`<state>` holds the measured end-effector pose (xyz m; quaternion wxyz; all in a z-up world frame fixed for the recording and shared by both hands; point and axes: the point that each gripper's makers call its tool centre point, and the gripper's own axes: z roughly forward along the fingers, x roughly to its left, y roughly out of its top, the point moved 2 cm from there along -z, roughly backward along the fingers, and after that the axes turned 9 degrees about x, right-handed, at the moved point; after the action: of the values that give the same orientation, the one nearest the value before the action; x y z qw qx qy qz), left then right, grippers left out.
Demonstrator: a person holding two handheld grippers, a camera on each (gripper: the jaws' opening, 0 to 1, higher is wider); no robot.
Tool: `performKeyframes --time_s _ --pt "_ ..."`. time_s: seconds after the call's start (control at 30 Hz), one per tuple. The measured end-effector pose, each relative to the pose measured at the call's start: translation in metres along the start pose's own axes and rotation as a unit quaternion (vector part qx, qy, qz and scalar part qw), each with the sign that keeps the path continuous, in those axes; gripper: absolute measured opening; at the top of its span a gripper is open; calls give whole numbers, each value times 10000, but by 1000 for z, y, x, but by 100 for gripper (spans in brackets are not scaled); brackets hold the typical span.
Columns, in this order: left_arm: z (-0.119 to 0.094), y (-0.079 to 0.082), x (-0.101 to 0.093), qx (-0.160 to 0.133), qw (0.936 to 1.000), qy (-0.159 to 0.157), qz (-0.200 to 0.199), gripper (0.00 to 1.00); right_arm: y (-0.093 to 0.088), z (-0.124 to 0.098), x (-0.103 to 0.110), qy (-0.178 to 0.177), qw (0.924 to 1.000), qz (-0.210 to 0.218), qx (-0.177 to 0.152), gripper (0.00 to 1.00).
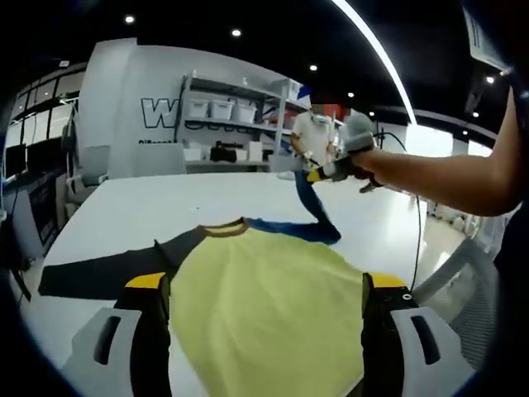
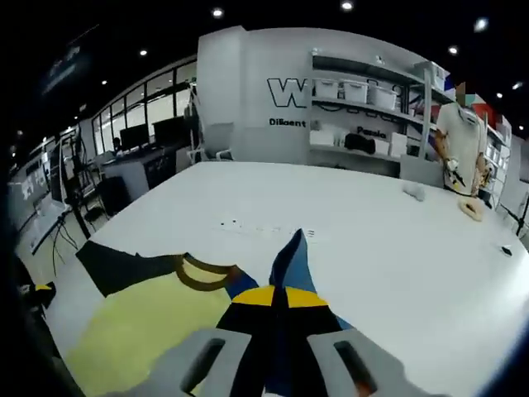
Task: Fold the garment on the visible template until the final outline fits inside the template.
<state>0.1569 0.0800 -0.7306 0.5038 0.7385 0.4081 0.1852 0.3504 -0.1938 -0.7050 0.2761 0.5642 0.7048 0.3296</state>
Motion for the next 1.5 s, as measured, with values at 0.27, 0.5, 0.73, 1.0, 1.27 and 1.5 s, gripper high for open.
performKeyframes --time_s 0.27,0.5,0.73,1.0,1.27,1.5 --pt "0 0 0 -8 10000 -34 -30 91 10 9 60 444 9972 -593 39 0" --pt "-1 1 1 -43 10000 -38 -73 90 13 14 108 770 9914 -1055 64 0" --pt "-2 1 2 -51 9999 -32 -98 90 4 24 164 1108 9796 -1666 171 0" --pt "-1 -2 3 5 9999 -28 -117 90 -22 43 203 1320 9678 -2090 474 0" --pt "0 -4 8 42 9998 22 -181 89 -45 58 224 1480 9573 -2369 751 0" --pt "0 -5 10 73 9997 71 -213 89 -68 75 240 1673 9513 -2406 959 0"
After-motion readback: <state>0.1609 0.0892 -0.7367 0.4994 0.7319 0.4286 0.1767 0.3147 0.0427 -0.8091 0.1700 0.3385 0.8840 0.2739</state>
